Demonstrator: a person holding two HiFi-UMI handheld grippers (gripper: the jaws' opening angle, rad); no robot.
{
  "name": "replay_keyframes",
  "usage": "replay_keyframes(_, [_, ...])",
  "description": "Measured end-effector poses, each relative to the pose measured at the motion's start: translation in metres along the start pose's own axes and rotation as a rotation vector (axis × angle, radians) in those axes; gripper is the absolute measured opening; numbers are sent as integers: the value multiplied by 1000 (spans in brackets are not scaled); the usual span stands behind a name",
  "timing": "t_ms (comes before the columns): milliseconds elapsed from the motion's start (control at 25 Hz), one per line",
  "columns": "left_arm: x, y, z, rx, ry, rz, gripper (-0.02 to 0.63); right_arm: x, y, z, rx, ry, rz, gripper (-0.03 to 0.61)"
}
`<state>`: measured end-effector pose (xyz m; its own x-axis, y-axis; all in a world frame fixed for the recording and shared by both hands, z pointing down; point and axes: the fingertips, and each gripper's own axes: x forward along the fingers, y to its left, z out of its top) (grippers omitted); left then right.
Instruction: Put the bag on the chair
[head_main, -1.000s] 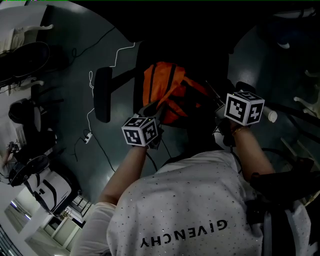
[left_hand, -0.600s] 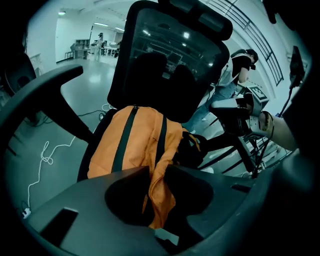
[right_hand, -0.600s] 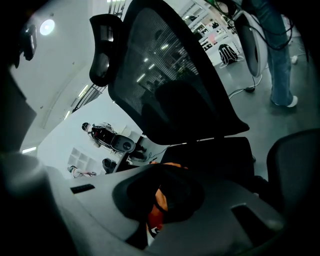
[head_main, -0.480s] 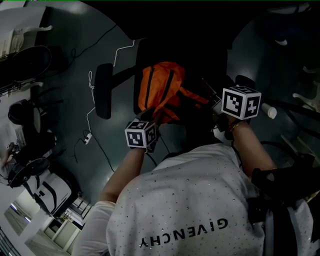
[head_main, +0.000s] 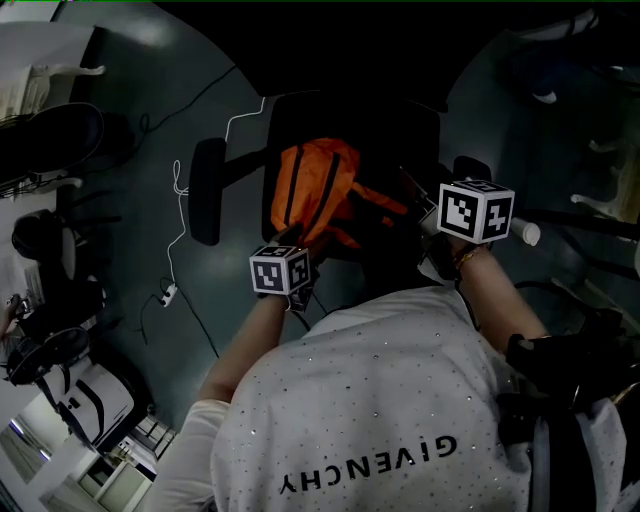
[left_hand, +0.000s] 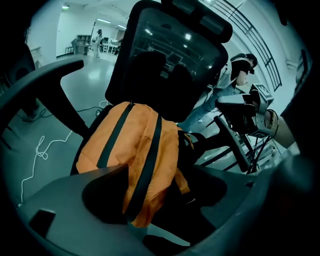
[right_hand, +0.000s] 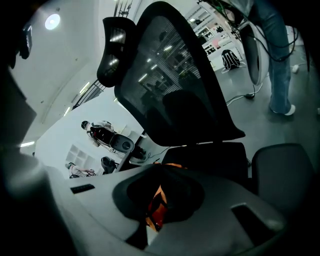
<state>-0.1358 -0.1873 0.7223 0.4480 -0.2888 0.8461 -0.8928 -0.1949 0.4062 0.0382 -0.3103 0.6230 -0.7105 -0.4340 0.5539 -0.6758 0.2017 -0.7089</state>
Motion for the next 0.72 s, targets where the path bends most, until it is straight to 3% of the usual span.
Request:
replay_keyframes(160, [1, -6, 2, -24, -6, -26, 420, -7, 8, 4, -16, -11, -3, 5])
replay_keyframes(440, [-14, -19, 3, 81, -50, 4, 420, -29, 27, 7, -52, -48, -12, 5])
replay_keyframes(720, [-26, -35, 16, 102, -123, -12, 419, -57, 48, 2, -108, -98, -37, 5])
